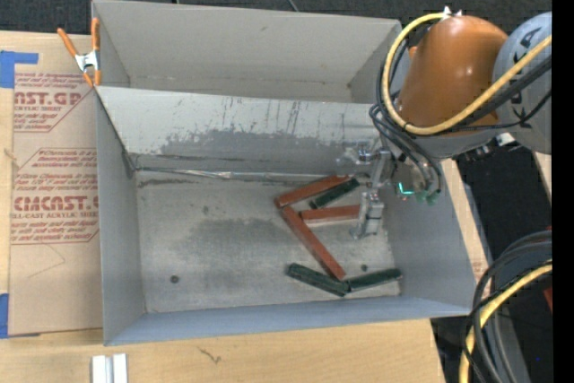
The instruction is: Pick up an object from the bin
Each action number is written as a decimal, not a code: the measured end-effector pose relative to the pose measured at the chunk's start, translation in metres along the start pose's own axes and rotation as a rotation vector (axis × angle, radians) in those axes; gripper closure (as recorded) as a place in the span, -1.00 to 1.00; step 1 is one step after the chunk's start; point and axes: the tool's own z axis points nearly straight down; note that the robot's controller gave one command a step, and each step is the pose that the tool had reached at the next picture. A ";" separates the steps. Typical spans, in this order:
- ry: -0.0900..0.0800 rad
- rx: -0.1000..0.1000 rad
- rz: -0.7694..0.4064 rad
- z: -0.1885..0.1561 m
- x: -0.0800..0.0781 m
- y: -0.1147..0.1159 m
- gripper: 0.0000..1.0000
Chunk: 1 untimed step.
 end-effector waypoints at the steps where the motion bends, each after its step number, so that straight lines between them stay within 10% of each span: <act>1: -0.008 0.001 -0.039 0.047 -0.002 0.004 -1.00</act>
Offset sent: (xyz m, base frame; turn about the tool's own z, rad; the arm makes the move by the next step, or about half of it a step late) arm -0.0047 -0.0060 -0.1166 0.0856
